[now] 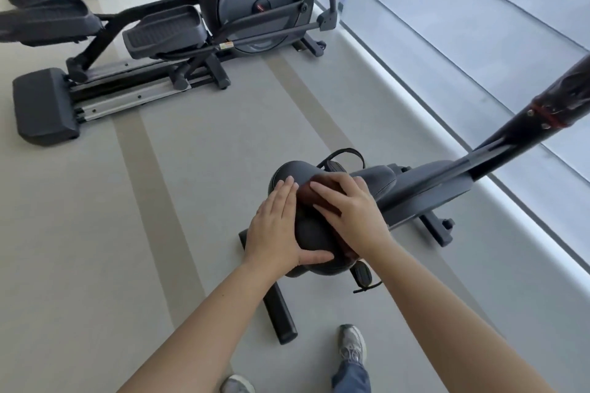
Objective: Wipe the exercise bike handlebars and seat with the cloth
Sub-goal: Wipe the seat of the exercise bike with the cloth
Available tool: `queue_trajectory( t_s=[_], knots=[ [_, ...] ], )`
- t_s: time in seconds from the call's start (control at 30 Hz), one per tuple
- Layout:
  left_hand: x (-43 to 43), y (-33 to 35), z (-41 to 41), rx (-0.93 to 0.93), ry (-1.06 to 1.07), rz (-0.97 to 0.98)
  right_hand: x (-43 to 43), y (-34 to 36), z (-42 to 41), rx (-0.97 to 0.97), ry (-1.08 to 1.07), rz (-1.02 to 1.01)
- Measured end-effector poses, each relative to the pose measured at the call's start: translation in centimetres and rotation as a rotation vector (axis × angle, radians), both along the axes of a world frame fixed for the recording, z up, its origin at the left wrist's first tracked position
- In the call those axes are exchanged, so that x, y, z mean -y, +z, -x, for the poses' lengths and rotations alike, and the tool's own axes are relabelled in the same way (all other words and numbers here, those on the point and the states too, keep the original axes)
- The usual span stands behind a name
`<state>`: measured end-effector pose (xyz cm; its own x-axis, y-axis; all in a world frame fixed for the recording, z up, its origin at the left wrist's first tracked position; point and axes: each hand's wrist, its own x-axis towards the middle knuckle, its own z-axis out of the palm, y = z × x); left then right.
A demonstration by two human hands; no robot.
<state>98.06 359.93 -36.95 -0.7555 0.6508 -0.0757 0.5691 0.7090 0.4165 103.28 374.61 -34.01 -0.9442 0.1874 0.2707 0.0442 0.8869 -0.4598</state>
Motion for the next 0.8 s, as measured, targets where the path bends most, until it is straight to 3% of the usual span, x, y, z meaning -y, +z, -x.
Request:
queue_trajectory(
  t_s=[0.13,0.33,0.53,0.7,0.8],
  knots=[
    [0.1,0.2,-0.1,0.015,0.001,0.058,-1.4,0.3,3.4,0.09,0.017,0.002],
    [-0.2,0.8,-0.6,0.031,0.013,0.194,-5.2,0.4,0.1,0.058,0.321,-0.027],
    [-0.7,0.7,-0.8,0.113,0.092,0.093,-6.7,0.4,8.2,0.204,0.452,0.01],
    [-1.0,1.0,-0.9,0.122,0.129,0.099,-7.9,-0.2,10.3,0.321,0.626,0.243],
    [-1.1,1.3,-0.9,0.13,0.128,0.146,-11.0,-0.2,8.3,0.349,0.706,0.261]
  ],
)
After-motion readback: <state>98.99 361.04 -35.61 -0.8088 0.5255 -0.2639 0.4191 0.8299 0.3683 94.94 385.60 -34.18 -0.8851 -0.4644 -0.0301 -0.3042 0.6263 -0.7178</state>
